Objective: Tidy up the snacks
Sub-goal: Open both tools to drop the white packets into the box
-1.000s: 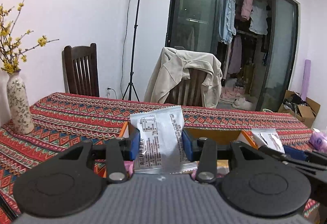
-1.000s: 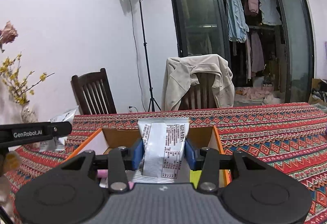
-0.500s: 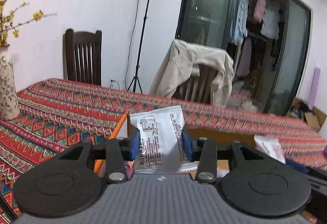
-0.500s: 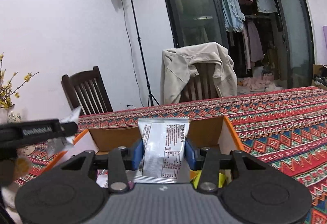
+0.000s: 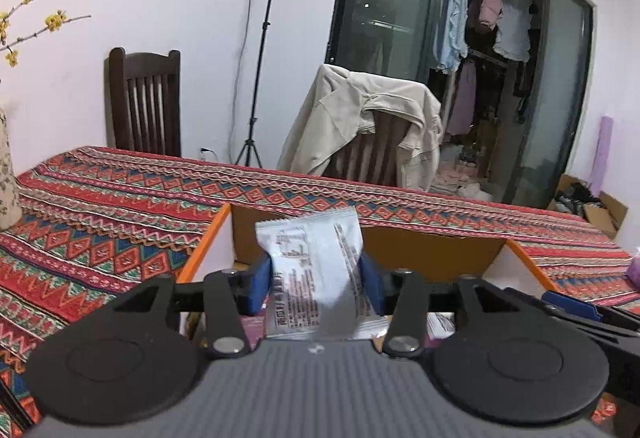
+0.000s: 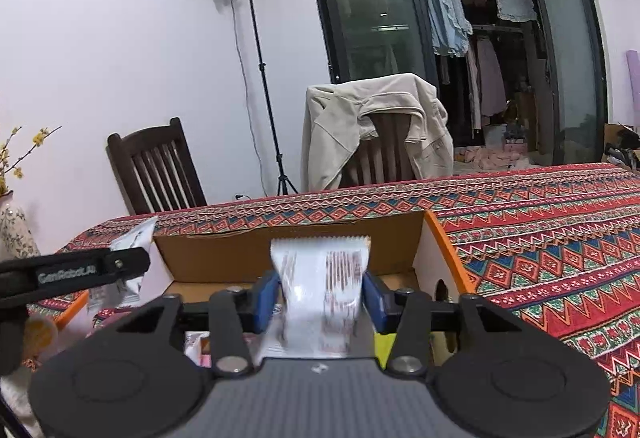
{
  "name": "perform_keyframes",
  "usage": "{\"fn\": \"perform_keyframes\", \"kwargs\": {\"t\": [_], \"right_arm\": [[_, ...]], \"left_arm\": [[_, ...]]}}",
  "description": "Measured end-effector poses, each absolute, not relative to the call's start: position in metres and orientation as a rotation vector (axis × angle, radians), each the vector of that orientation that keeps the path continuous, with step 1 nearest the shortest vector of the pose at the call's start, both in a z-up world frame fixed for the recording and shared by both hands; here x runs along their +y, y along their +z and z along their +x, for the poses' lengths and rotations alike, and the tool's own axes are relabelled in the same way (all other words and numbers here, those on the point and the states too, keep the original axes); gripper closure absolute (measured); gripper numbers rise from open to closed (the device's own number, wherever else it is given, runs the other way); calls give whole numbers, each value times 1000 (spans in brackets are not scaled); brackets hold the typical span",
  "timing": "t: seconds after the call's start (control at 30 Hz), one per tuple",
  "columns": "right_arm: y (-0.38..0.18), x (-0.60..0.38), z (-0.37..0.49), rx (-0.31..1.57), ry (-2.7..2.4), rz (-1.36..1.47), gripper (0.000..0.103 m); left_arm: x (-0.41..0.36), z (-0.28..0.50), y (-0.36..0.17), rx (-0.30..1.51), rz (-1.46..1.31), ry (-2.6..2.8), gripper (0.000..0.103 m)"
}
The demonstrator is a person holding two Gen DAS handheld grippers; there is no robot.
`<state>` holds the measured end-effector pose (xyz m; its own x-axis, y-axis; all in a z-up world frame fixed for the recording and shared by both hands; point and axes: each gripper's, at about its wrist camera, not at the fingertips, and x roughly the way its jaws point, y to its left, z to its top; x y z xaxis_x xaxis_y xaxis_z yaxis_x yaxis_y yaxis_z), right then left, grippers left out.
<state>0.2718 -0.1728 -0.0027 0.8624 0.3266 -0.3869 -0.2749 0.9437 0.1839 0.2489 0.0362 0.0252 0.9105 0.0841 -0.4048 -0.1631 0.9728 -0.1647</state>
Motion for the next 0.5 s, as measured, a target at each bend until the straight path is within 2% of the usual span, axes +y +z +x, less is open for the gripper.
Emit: {"fn": "perform_keyframes", "kwargs": {"t": [0.03,0.07,0.17,0.5], "right_arm": [[-3,-175,271,424,310,131,28],[-3,-178,270,420,306,136,15],[-2,-184,268,410,307,160,1],[2,-186,262,400,314,157,0]], "left_arm": [[37,247,26,402,-210,131,14],[37,245,26,385,-220,149,2],[38,239,28,351,-212,185,0],[38,233,33,362,-225,203,0]]}}
